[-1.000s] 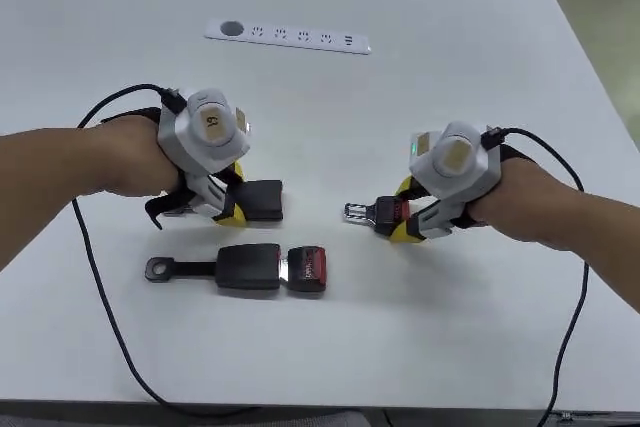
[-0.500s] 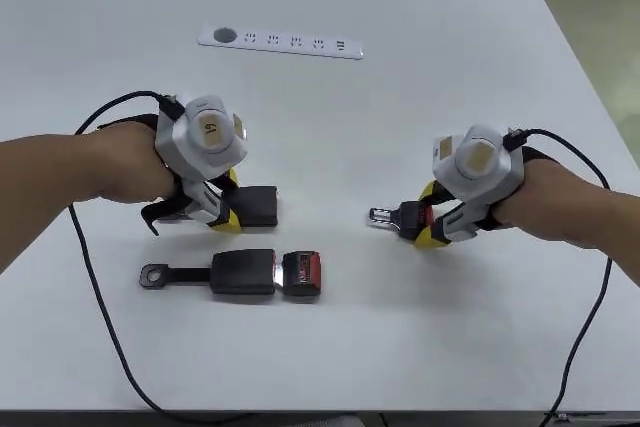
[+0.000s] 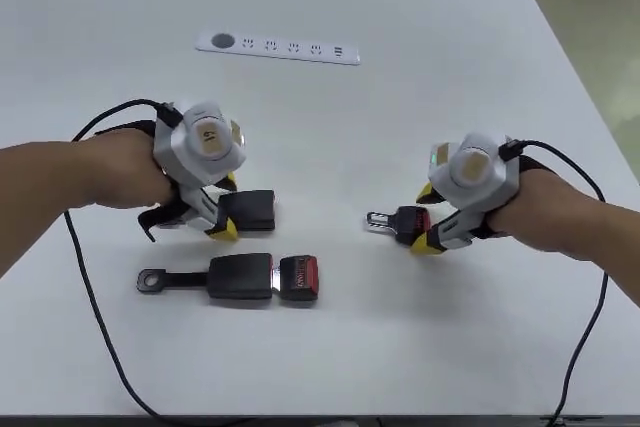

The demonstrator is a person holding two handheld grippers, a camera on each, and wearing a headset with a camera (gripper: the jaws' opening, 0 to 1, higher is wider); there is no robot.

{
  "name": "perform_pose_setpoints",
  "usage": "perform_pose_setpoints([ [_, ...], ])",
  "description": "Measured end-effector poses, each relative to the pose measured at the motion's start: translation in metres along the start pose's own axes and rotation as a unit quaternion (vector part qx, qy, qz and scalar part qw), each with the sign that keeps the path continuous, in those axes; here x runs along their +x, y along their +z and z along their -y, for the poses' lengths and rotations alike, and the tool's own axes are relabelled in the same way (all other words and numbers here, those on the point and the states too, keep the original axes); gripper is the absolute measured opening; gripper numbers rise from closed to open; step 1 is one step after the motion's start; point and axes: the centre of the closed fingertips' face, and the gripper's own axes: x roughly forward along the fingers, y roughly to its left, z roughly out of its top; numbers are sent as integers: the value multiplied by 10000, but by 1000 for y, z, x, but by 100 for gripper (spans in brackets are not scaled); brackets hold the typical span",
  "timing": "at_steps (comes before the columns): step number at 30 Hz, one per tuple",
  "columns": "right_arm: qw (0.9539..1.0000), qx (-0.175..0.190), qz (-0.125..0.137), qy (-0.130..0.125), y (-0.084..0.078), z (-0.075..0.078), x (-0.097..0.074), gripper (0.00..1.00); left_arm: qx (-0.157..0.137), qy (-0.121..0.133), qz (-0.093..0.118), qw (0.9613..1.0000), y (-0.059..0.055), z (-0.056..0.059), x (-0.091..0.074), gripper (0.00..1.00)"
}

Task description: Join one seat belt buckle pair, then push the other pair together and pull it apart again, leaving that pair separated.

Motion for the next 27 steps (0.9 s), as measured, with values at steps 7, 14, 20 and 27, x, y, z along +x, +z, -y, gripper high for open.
perform_pose_setpoints([
  [7,9958,556,654,-319,22,-9,-16,52,-536,464,496,9963,8,-5,-27,53],
  [14,9912,739,1040,-347,40,-40,-24,57,-824,753,913,9895,12,12,-46,63],
  [20,9847,1024,1356,-393,52,-60,-31,66,-824,889,1009,9875,7,36,-53,74],
  [27,9787,1350,1458,-523,40,-73,-39,77,-1137,979,1140,9821,-13,59,-64,82],
])
